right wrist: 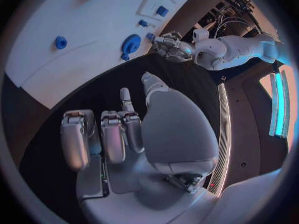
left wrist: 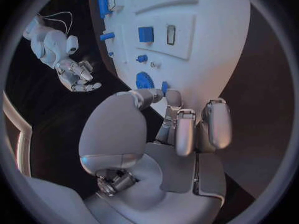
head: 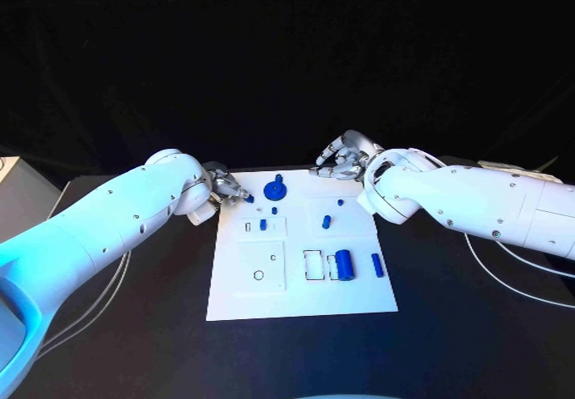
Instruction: Assemble the parts on the task board
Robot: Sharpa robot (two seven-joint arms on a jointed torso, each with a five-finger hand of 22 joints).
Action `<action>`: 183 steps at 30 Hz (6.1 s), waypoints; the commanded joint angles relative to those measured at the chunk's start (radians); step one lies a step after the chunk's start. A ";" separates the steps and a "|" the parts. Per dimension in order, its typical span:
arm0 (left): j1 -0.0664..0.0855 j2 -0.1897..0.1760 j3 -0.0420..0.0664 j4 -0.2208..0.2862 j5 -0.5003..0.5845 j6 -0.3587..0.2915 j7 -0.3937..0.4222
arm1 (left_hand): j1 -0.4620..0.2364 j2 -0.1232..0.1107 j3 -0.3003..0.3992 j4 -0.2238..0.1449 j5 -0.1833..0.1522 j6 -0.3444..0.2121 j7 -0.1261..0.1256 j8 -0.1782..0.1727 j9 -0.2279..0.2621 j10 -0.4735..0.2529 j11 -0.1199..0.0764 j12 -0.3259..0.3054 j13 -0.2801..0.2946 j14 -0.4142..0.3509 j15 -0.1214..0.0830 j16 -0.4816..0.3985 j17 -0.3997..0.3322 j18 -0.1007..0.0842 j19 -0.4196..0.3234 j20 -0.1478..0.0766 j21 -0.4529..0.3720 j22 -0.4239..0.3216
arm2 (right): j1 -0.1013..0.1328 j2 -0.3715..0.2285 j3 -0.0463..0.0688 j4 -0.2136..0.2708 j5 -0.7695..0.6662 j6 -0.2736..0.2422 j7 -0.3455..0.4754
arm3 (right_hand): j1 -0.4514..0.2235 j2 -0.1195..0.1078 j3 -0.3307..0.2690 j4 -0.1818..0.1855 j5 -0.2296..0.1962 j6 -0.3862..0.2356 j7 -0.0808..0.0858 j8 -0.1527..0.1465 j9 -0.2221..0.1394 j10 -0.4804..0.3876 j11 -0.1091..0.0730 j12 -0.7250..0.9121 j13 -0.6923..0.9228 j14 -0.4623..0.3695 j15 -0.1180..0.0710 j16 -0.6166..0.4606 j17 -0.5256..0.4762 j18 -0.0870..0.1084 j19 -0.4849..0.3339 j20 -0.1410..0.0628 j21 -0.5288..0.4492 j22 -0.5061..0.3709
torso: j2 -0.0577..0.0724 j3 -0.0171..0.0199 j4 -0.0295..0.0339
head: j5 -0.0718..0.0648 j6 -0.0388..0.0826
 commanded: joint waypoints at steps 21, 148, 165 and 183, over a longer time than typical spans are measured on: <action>-0.001 -0.145 0.001 0.218 0.098 -0.052 -0.020 | -0.077 -0.016 0.164 -0.204 0.157 0.070 -0.021 -0.005 0.009 0.072 -0.019 0.030 0.046 0.090 -0.016 0.013 0.227 -0.004 0.017 -0.012 0.021 0.020 | -0.003 -0.008 0.000 -0.014 -0.009 0.011 0.008 | -0.009 0.002 -0.002 0.001 0.008 -0.008 0.000 0.005 0.003 0.070 -0.001 -0.001 0.229 0.100 -0.006 -0.001 0.244 0.003 0.075 -0.007 -0.006 0.215 | -0.027 -0.0056 0.0122 | 0.007 -0.011; -0.101 -0.202 -0.100 0.433 -0.157 -0.203 -0.027 | -0.096 -0.029 0.176 -0.218 0.162 0.098 -0.034 -0.008 0.005 0.109 -0.031 0.031 0.058 0.096 -0.027 0.018 0.239 -0.007 0.029 -0.024 0.029 0.032 | -0.015 -0.023 -0.003 -0.005 -0.006 0.016 0.010 | -0.010 0.001 -0.001 0.001 0.010 -0.010 0.000 0.007 0.009 0.070 -0.001 -0.001 0.228 0.099 -0.006 -0.001 0.242 0.004 0.074 -0.008 -0.007 0.214 | -0.042 -0.0106 0.0218 | 0.012 -0.052; -0.104 -0.187 -0.114 0.422 -0.155 -0.154 -0.033 | -0.098 -0.031 0.173 -0.217 0.157 0.098 -0.033 -0.010 0.004 0.110 -0.031 0.031 0.059 0.096 -0.027 0.019 0.240 -0.006 0.026 -0.024 0.027 0.029 | -0.015 -0.023 -0.003 -0.002 -0.006 0.017 0.011 | -0.010 0.001 -0.001 0.001 0.010 -0.010 0.000 0.007 0.009 0.070 -0.001 -0.001 0.228 0.099 -0.006 -0.001 0.242 0.004 0.074 -0.008 -0.007 0.214 | -0.043 -0.0102 0.0241 | 0.008 -0.061; -0.104 -0.197 -0.115 0.417 -0.135 -0.184 -0.044 | -0.172 -0.066 -0.146 -0.065 0.139 0.074 -0.028 -0.070 -0.048 0.075 -0.021 -0.003 0.014 0.086 -0.016 0.005 0.211 -0.002 0.012 -0.014 0.000 0.002 | -0.015 -0.025 -0.003 -0.001 -0.004 0.014 0.013 | -0.012 0.001 -0.001 0.001 0.010 -0.011 0.000 0.008 0.011 0.069 -0.002 -0.003 0.227 0.099 -0.007 -0.002 0.241 0.004 0.073 -0.008 -0.010 0.212 | -0.044 -0.0109 0.0230 | 0.008 -0.052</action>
